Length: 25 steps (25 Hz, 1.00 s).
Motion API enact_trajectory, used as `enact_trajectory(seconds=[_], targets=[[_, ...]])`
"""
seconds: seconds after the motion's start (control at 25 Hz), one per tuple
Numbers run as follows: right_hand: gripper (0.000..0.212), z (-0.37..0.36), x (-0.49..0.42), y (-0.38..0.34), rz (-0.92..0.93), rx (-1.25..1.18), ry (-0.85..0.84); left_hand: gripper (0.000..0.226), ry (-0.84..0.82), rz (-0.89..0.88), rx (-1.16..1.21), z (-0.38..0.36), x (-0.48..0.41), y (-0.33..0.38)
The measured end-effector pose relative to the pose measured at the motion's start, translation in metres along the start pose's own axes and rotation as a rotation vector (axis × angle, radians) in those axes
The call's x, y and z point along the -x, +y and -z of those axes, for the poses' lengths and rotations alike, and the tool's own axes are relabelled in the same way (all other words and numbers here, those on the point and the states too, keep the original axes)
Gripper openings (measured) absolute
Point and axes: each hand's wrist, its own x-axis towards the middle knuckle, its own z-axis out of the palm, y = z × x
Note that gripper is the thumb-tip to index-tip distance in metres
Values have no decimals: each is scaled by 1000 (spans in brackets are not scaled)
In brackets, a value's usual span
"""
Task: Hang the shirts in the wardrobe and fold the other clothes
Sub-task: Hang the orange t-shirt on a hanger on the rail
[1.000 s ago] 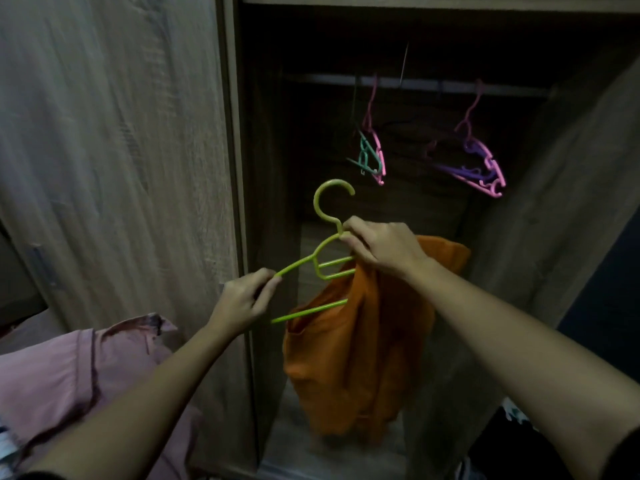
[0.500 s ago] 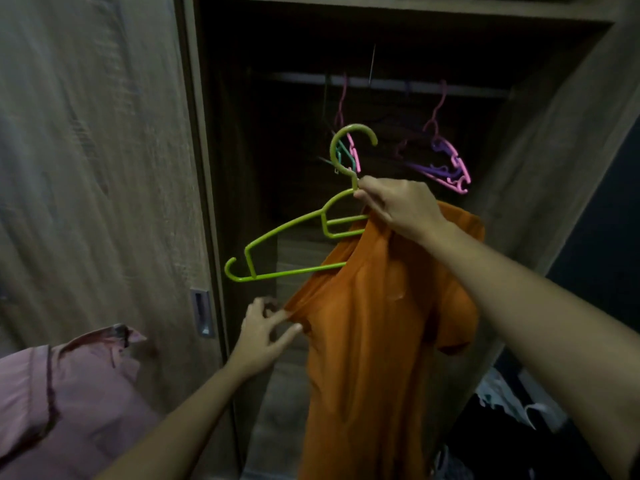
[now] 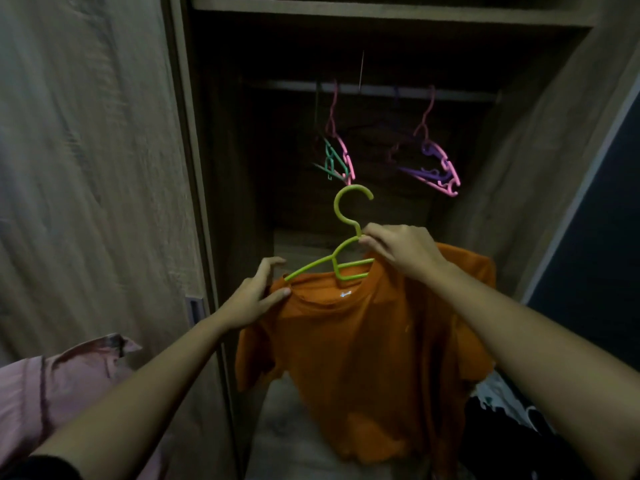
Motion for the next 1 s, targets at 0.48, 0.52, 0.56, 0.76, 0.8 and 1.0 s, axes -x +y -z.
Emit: enact_trajectory(seconds=[0.48,0.52,0.56,0.76,0.8,1.0], targets=[[60,-1,45,19,-331,-408,-270,22,218,-179,-128,43,-20,32],[67,-4,57,26,-412,-476,-319,21,216,-189,-123,53,-17,31],[67,-9,68,34,-485,-543,-370,22,215,-197,-120,61,-14,30],[19,-18,94,52,-584,-668,-374,22,121,-74,-105,86,-7,15],[10,-17,92,54,-593,-671,-383,16,100,-48,-95,87,-7,12],[65,3,64,40,-587,-723,-461,14,136,-5,63,78,-4,8]])
